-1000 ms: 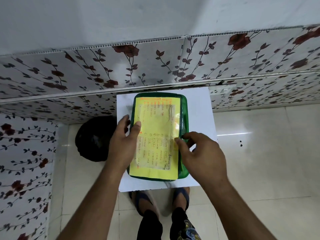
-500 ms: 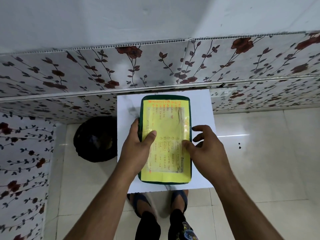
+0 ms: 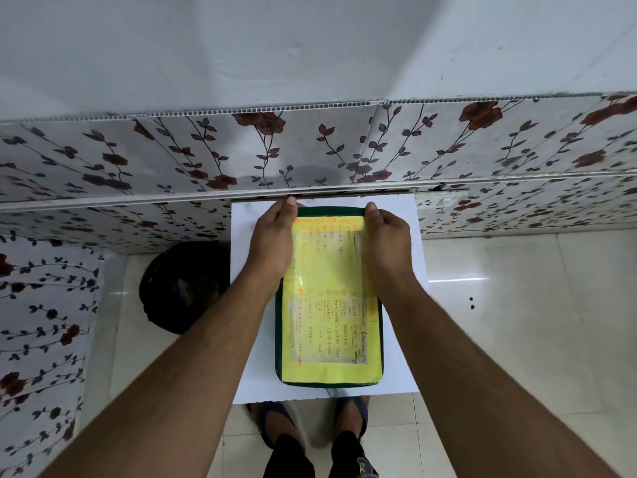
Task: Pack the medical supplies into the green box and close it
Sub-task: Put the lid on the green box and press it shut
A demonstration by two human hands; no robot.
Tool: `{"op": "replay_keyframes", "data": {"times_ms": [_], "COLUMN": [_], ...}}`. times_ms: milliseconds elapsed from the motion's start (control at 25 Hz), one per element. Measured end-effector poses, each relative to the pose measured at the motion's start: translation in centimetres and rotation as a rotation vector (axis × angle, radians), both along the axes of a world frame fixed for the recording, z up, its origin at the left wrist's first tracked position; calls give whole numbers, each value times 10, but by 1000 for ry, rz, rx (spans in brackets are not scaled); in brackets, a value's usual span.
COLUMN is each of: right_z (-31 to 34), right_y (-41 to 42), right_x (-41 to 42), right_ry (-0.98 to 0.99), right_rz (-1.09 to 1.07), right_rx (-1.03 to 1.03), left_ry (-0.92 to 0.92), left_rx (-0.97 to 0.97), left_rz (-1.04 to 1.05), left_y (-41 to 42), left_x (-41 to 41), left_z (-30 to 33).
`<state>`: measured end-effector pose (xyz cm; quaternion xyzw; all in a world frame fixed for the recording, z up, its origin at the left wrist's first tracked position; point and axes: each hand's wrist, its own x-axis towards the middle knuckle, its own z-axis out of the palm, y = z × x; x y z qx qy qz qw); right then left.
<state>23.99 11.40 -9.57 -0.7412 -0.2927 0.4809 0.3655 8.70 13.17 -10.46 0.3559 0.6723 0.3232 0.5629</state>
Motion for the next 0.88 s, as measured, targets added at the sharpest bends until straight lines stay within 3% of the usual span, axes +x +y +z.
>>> {"op": "replay_keyframes", "data": {"times_ms": [200,400,520,680,880], "right_z": [8,10,15,27,24], "right_y": [5,3,-22,-77,-82], "right_x": [-3,-2,14,24,17], "right_ry": [-38,-67,-57,71,1], "right_rz": [-65,2,91,286,252], "right_rx": [-41,-9,-35,-178,-160], "left_ry": [47,164,150,81,153], "left_rx": [43,116,47,-137,-127], "left_rz": [31,6,25,-114,-88], "left_y": [2,0,-23,-83,-86], "left_x": [8,10,-7,-20,-17], "left_z": [8,13,19,32,25]}}
